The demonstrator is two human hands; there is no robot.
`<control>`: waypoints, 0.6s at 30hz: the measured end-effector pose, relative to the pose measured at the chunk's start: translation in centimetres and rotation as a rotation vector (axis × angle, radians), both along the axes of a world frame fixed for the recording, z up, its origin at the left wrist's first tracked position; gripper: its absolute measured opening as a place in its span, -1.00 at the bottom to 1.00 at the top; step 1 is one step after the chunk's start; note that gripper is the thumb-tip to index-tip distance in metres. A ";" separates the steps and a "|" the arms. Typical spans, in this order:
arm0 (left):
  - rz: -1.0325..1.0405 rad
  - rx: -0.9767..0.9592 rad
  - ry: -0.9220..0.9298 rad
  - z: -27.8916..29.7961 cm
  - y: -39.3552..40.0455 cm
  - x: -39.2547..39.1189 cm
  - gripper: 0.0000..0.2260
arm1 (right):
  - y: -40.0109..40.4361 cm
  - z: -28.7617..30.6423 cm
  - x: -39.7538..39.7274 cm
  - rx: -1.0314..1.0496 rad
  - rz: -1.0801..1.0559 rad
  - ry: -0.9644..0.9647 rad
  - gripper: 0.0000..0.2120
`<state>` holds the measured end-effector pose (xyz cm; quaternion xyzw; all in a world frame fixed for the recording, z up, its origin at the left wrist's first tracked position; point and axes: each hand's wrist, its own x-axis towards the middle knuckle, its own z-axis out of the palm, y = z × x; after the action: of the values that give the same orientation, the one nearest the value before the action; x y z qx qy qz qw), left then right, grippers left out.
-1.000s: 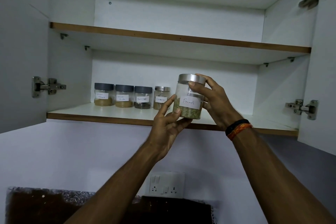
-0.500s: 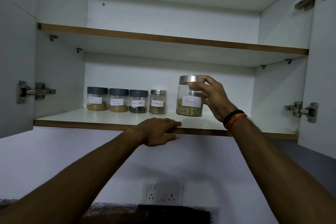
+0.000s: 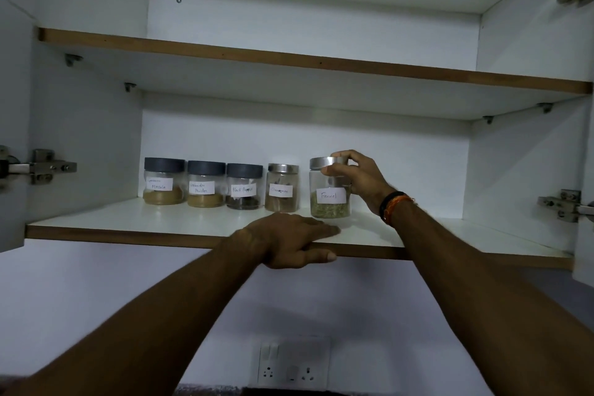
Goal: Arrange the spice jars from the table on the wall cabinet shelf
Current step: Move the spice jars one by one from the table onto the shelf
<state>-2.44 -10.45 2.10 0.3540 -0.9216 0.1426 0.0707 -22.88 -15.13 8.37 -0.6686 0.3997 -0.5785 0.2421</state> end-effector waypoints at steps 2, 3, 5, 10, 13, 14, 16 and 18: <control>-0.015 -0.005 0.010 -0.1 -0.1 -0.1 -0.41 | -2.1 -0.8 0.1 0.047 0.015 -0.013 -0.60; -0.016 -0.002 0.010 -0.1 -0.3 0.0 -0.40 | -3.1 -1.1 0.2 0.064 0.028 -0.033 -0.59; -0.014 0.012 0.008 -0.1 -0.3 0.0 -0.40 | -4.4 -1.4 0.1 0.085 0.042 -0.069 -0.58; -0.020 0.021 0.015 0.1 -0.5 0.1 -0.39 | -6.2 -0.6 -0.4 0.172 0.087 -0.021 -0.54; -0.021 0.030 0.016 0.1 -0.5 0.1 -0.39 | -6.8 0.0 -0.8 0.189 0.096 -0.005 -0.50; -0.023 0.032 0.017 0.1 -0.4 0.1 -0.39 | -7.0 0.1 -0.9 0.185 0.079 0.011 -0.51; -0.031 0.032 0.022 0.1 -0.4 0.1 -0.39 | -7.4 0.1 -0.8 0.176 0.027 0.051 -0.51; -0.034 0.030 0.028 0.1 -0.4 0.1 -0.39 | -7.9 0.0 -0.6 0.174 -0.008 0.063 -0.51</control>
<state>-2.36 -10.81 2.23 0.3414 -0.9284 0.1223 0.0808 -23.47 -23.04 8.35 -0.6611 0.4586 -0.5214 0.2842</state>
